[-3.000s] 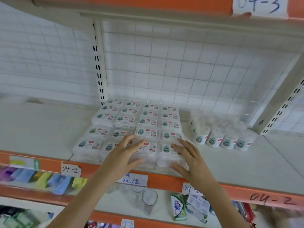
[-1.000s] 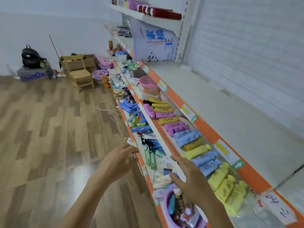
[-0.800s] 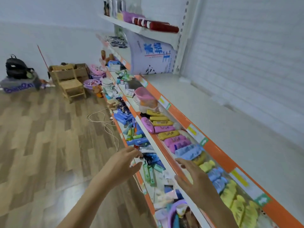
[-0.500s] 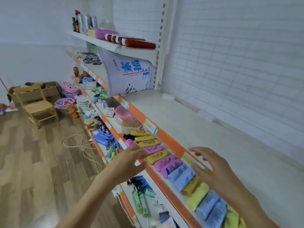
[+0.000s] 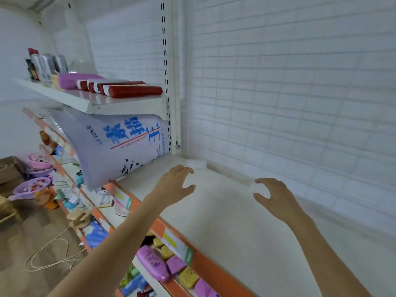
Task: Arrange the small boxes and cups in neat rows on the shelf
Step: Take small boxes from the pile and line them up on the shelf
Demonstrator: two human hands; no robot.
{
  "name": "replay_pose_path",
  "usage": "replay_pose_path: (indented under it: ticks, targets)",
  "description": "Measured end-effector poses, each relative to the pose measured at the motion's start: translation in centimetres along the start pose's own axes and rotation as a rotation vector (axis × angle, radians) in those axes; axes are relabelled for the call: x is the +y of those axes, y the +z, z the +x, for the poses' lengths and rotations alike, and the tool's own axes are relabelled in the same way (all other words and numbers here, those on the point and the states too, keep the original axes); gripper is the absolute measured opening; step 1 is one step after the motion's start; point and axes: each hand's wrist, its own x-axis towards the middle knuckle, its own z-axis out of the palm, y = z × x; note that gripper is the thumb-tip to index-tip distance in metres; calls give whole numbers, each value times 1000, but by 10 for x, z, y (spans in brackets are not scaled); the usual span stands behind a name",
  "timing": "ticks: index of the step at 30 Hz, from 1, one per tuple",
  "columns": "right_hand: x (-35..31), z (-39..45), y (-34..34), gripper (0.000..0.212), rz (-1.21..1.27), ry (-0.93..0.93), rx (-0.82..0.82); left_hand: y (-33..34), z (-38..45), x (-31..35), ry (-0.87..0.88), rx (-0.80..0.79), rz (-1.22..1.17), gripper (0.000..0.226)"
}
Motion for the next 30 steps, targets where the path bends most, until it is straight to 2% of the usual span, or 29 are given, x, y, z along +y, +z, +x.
replay_pose_path:
  ticks: [2,5,9,12,16,18,22,24,26,28,30]
  targets:
    - [16,5,10,45,-15,123,25,23,29,-13,-7,-90,31,49]
    - [34,13,23,53,-111,248,-33,54,70,-30,-5,-191,47,55]
    - [39,25,39,63,-107,349,-108,76,115,-54,39,-187,72,62]
    - [35,32,50,58,-85,423,-52,87,141,-77,8,-170,25,66]
    - [21,41,61,50,-124,416,62,105,161,-105,19,-305,-84,63]
    - [13,44,69,47,-137,387,97,114,165,-114,86,-285,-104,62]
    - [-5,46,76,43,-201,324,139,126,164,-121,345,-104,-231,51]
    - [-19,45,74,35,-120,338,169,128,161,-114,480,-89,-309,57]
    - [-33,43,70,19,63,380,227,120,155,-93,574,-127,-386,57]
    - [-45,37,67,6,275,431,295,111,148,-70,524,-222,-510,40]
    - [-51,29,64,9,415,521,330,111,141,-54,361,-295,-742,11]
